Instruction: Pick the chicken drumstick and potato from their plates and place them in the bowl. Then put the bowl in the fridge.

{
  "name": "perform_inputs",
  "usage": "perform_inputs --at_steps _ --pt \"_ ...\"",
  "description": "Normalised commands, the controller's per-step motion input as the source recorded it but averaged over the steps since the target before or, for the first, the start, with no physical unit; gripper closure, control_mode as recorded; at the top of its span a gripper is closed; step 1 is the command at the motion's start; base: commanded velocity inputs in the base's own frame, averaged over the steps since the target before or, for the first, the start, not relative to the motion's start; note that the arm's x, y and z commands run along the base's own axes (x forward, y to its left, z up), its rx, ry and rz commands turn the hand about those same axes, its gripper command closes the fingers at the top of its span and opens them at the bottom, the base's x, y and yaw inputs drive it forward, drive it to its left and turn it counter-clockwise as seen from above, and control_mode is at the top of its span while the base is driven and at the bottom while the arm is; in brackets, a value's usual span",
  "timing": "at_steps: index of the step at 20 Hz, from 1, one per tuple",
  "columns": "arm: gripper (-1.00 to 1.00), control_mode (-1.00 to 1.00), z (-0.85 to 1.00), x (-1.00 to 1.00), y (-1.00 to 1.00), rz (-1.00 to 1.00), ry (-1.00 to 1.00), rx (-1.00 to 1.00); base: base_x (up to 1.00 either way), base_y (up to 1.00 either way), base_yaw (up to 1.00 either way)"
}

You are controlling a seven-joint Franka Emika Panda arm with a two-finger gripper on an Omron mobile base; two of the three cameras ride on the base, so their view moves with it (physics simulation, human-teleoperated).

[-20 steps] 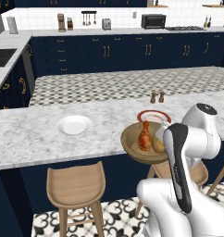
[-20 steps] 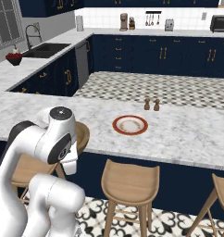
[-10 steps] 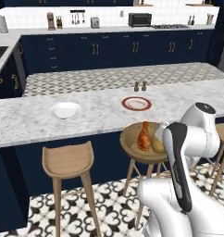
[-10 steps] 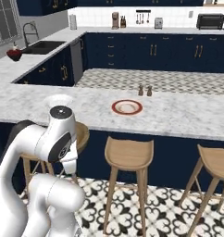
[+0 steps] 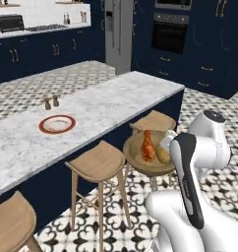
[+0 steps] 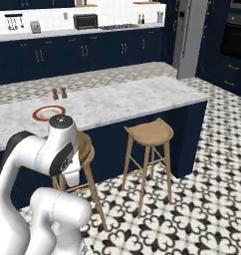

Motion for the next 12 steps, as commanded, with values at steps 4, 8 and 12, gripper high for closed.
perform_inputs --at_steps 4,8,12 --pt "1.0 1.0 0.0 0.0 0.0 0.0 0.0 0.0 0.0 0.22 -1.0" --pt "1.0 1.0 0.0 0.0 0.0 0.0 0.0 0.0 0.01 0.1 -0.97" --pt "1.0 1.0 0.0 0.0 0.0 0.0 0.0 0.0 0.83 0.0 -0.58"
